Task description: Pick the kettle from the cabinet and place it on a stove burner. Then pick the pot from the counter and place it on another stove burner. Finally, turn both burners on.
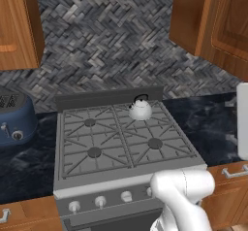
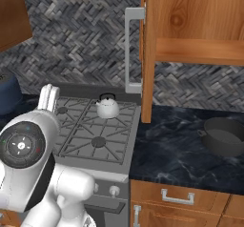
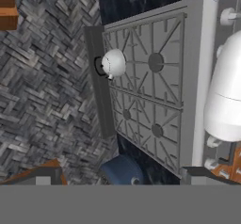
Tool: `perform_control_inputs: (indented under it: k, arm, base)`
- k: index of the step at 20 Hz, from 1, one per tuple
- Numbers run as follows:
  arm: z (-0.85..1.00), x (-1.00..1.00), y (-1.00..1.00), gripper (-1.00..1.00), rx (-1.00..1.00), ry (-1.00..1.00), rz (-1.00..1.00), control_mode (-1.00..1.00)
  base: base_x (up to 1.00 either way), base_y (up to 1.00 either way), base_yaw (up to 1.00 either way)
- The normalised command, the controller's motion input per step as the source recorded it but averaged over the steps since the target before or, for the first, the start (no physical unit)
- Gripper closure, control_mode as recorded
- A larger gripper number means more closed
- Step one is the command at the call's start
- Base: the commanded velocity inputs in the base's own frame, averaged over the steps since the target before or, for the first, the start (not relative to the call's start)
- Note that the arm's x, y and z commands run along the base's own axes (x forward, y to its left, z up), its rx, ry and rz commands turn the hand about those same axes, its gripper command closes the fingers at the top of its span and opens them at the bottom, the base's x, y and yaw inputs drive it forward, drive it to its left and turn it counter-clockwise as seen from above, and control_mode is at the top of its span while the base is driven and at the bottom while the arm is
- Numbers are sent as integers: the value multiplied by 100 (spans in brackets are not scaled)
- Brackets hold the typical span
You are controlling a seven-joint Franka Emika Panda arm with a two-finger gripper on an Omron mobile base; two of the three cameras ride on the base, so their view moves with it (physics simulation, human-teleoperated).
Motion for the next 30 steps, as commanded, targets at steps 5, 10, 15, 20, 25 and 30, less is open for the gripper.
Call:
perform_control_inputs:
  k: [5,10,15,20,25,30]
  arm:
    - [0,0,0,-100,0,0,0,-100]
    - [0,-4,-1,-100,0,-3,0,100]
    - [0,0,0,-100,0,0,0,100]
    - [0,0,0,-100,0,0,0,100]
    - [0,0,0,-100,0,0,0,100]
    - [0,0,0,-100,0,0,0,100]
  base:
    - [0,0,0]
    - [-30,-4,-4]
    - [-55,-2,-6]
    - [-45,-22,-8]
    - [-36,-54,-11]
    - [-25,-66,-8]
